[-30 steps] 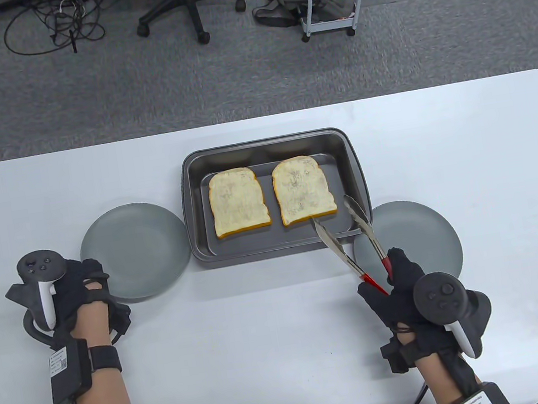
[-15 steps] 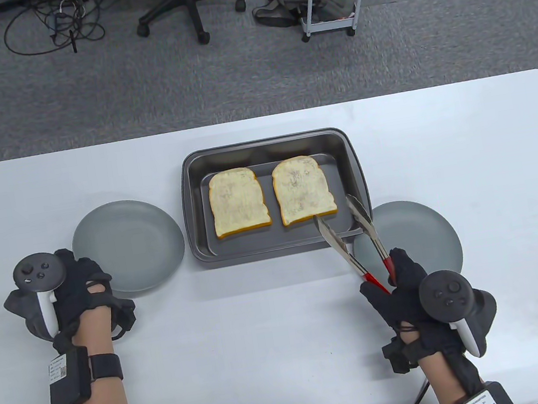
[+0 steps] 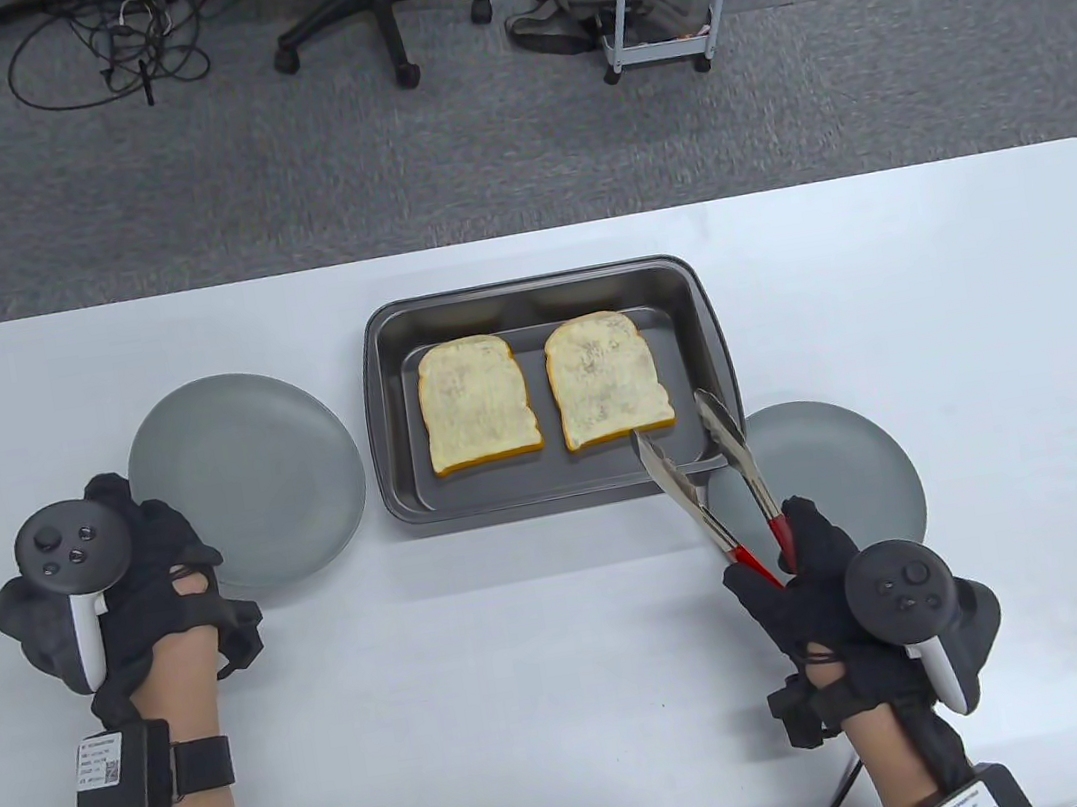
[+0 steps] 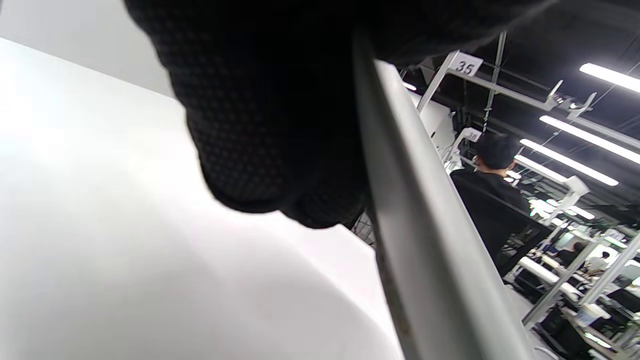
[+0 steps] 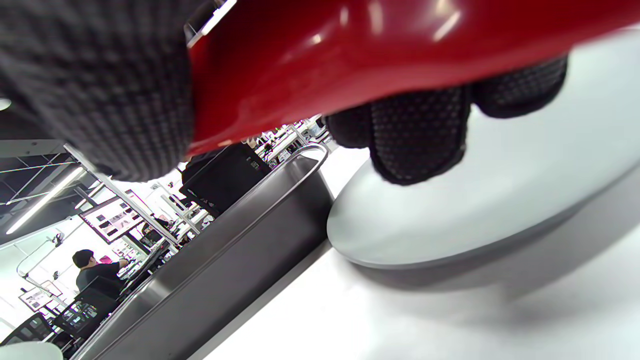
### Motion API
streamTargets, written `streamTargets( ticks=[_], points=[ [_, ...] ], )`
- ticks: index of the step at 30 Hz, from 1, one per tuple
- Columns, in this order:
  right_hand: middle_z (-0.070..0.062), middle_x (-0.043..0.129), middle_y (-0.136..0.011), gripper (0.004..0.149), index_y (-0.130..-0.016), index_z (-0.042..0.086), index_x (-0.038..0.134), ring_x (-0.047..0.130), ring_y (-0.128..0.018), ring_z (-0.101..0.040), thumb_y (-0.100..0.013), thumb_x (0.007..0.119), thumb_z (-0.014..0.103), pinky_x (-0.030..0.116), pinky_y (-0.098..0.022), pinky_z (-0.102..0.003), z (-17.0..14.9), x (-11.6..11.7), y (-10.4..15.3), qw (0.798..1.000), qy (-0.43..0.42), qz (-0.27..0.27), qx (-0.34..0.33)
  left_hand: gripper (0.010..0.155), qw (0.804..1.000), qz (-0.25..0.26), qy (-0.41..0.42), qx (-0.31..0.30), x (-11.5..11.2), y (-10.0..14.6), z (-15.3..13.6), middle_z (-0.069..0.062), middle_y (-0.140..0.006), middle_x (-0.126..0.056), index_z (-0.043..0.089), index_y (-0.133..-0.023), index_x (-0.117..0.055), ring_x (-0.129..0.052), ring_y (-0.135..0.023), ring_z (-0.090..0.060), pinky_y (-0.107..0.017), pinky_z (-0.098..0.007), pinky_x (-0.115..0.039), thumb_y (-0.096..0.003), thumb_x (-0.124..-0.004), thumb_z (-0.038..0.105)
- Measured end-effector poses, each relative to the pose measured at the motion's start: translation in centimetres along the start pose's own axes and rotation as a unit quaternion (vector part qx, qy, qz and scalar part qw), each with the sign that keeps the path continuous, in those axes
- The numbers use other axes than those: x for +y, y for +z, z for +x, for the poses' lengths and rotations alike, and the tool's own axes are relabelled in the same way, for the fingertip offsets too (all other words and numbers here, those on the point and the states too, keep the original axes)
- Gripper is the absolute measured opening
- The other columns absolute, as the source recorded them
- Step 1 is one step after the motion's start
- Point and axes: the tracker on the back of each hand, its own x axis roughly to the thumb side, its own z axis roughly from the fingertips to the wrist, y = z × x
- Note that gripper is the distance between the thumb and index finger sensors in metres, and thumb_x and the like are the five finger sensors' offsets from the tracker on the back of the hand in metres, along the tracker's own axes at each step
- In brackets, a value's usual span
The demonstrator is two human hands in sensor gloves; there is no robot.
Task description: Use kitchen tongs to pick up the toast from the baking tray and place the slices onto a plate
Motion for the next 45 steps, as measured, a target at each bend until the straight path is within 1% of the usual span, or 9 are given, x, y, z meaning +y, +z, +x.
streamTargets(
  ticks=[3,5,10,16,21,24,29,38,45],
  points=[
    [-0.022,0.088,-0.082,0.090,-0.098,0.009,0.067,0.101,-0.051,-0.034,-0.031,0.094,0.062,0.084,-0.048,-0.058,-0.1,0.0,0.0,1.000,-0.002,0.001,0.000,0.056,1.000,0.006,0.014,-0.025,1.1,0.8,0.7,0.000,-0.079,-0.100,0.012,-0.100,-0.055,-0.121,-0.050,-0.018,-0.036,-0.022,-0.109,-0.0514,-0.074,0.032],
    [-0.022,0.087,-0.083,0.090,-0.098,0.009,0.067,0.101,-0.051,-0.034,-0.031,0.094,0.062,0.084,-0.048,-0.058,-0.1,-0.1,0.1,1.000,-0.003,0.001,0.000,0.056,0.999,-0.002,0.035,-0.037,1.6,1.4,1.0,0.000,-0.078,-0.100,0.012,-0.100,-0.055,-0.121,-0.049,-0.018,-0.035,-0.022,-0.109,-0.0513,-0.074,0.032],
    [-0.022,0.087,-0.083,0.090,-0.098,0.009,0.067,0.101,-0.051,-0.034,-0.031,0.094,0.062,0.084,-0.048,-0.058,-0.2,-0.1,0.1,1.000,-0.006,0.001,0.002,0.056,0.990,-0.054,0.114,-0.070,1.6,3.2,1.8,-0.002,-0.077,-0.101,0.011,-0.099,-0.056,-0.121,-0.048,-0.019,-0.034,-0.023,-0.109,-0.0510,-0.075,0.032],
    [-0.022,0.087,-0.083,0.090,-0.098,0.009,0.067,0.101,-0.051,-0.034,-0.031,0.094,0.062,0.084,-0.048,-0.058,-0.3,-0.1,0.1,1.000,-0.006,0.005,0.005,0.057,0.968,-0.122,0.193,-0.099,0.6,5.7,2.3,-0.003,-0.077,-0.101,0.009,-0.100,-0.056,-0.121,-0.048,-0.020,-0.033,-0.023,-0.110,-0.0505,-0.075,0.031],
    [-0.022,0.087,-0.083,0.090,-0.098,0.009,0.067,0.101,-0.052,-0.034,-0.031,0.094,0.061,0.084,-0.048,-0.058,-0.3,-0.1,0.1,1.000,-0.006,0.008,0.007,0.063,0.939,-0.201,0.260,-0.103,-0.8,7.4,1.7,-0.009,-0.080,-0.099,0.008,-0.101,-0.052,-0.121,-0.052,-0.025,-0.036,-0.027,-0.110,-0.0488,-0.080,0.028],
    [-0.022,0.088,-0.082,0.090,-0.098,0.009,0.067,0.101,-0.051,-0.034,-0.031,0.094,0.062,0.084,-0.048,-0.058,-0.3,-0.1,0.1,1.000,-0.006,0.009,0.007,0.067,0.925,-0.240,0.275,-0.104,-1.6,7.9,0.8,-0.009,-0.081,-0.098,0.005,-0.102,-0.050,-0.121,-0.054,-0.025,-0.036,-0.027,-0.111,-0.0478,-0.083,0.026],
    [-0.022,0.087,-0.082,0.090,-0.098,0.009,0.067,0.101,-0.051,-0.034,-0.031,0.094,0.061,0.084,-0.048,-0.058,-0.4,-0.1,0.0,1.000,-0.007,0.011,0.009,0.068,0.911,-0.277,0.289,-0.098,-3.3,8.9,-0.8,-0.011,-0.082,-0.097,0.005,-0.102,-0.051,-0.121,-0.055,-0.026,-0.036,-0.027,-0.111,-0.0469,-0.085,0.025],
    [-0.022,0.088,-0.082,0.089,-0.098,0.009,0.067,0.101,-0.052,-0.034,-0.031,0.094,0.061,0.083,-0.048,-0.058,-0.5,-0.1,-0.1,1.000,-0.013,0.017,0.014,0.062,0.891,-0.311,0.319,-0.080,-7.0,9.9,-3.3,-0.011,-0.081,-0.099,0.007,-0.101,-0.058,-0.120,-0.053,-0.026,-0.035,-0.027,-0.111,-0.0472,-0.084,0.026],
    [-0.022,0.088,-0.082,0.089,-0.098,0.009,0.067,0.101,-0.051,-0.034,-0.031,0.094,0.061,0.083,-0.048,-0.058,-0.5,0.1,-0.1,1.000,-0.011,0.023,0.016,0.062,0.888,-0.313,0.328,-0.079,-7.2,10.1,-3.7,-0.011,-0.080,-0.099,0.008,-0.100,-0.059,-0.121,-0.053,-0.026,-0.035,-0.027,-0.111,-0.0474,-0.084,0.027]
  ],
)
